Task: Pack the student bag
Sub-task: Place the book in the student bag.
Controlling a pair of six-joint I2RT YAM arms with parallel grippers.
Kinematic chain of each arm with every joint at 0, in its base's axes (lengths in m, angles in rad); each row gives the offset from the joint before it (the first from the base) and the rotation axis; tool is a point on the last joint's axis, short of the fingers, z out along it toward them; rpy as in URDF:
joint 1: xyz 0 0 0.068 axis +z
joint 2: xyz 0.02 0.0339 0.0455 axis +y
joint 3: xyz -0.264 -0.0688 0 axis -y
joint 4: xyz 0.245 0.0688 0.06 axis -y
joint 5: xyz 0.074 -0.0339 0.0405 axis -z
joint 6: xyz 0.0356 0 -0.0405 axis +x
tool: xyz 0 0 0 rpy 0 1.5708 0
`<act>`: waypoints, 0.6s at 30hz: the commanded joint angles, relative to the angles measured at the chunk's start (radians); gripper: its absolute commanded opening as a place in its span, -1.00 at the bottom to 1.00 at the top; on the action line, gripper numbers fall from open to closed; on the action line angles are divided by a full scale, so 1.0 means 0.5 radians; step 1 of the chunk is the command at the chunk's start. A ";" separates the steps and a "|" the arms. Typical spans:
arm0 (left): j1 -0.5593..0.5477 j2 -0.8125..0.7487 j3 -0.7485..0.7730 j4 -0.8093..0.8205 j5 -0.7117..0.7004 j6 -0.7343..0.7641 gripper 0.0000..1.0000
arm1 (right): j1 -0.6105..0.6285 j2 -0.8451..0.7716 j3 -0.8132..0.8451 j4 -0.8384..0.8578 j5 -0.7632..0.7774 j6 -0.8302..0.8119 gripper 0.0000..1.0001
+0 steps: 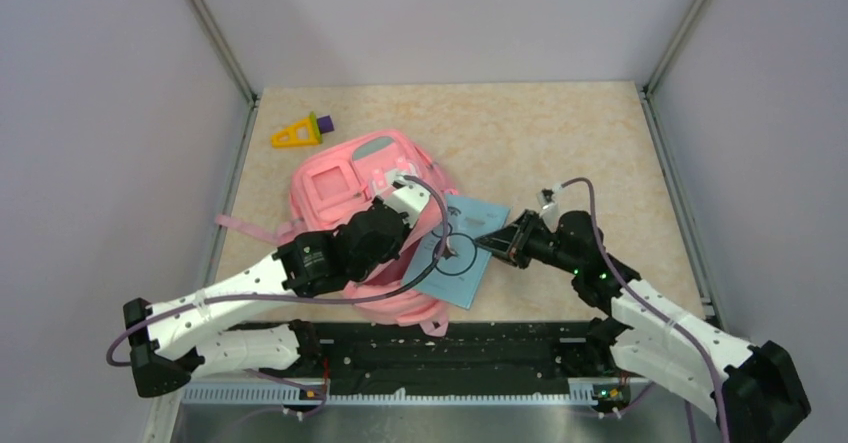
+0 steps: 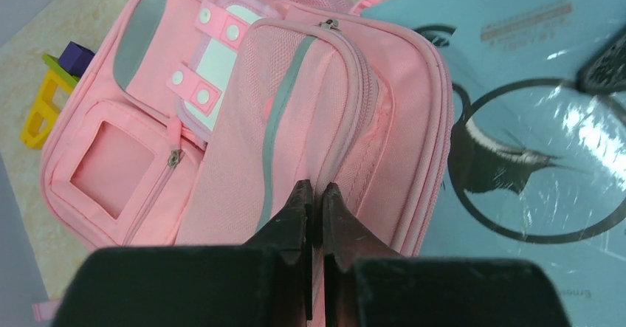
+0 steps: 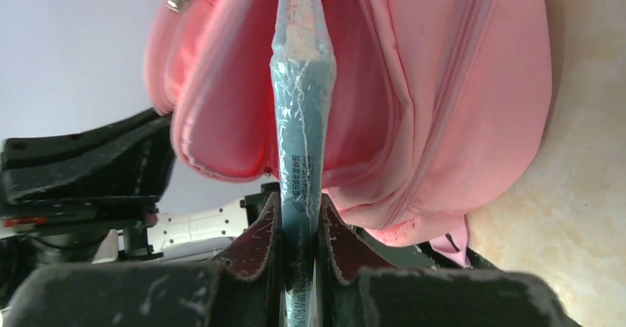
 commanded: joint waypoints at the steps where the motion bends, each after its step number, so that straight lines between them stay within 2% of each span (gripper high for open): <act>1: 0.005 -0.110 0.022 0.426 0.011 0.008 -1.00 | 0.222 0.074 -0.032 0.371 0.228 0.269 -1.00; 5: 0.008 -0.108 0.001 0.459 0.069 0.013 -1.00 | 0.332 0.211 -0.068 0.604 0.331 0.327 -1.00; 10: 0.009 -0.127 -0.017 0.467 0.121 0.050 -1.00 | 0.405 0.488 0.072 0.811 0.470 0.245 -1.00; 16: 0.012 -0.169 -0.045 0.490 0.119 0.079 -1.00 | 0.484 1.010 0.168 1.534 0.631 0.396 -1.00; 18: 0.012 -0.172 -0.061 0.505 0.131 0.076 -1.00 | 0.505 1.198 0.254 1.682 0.658 0.402 -1.00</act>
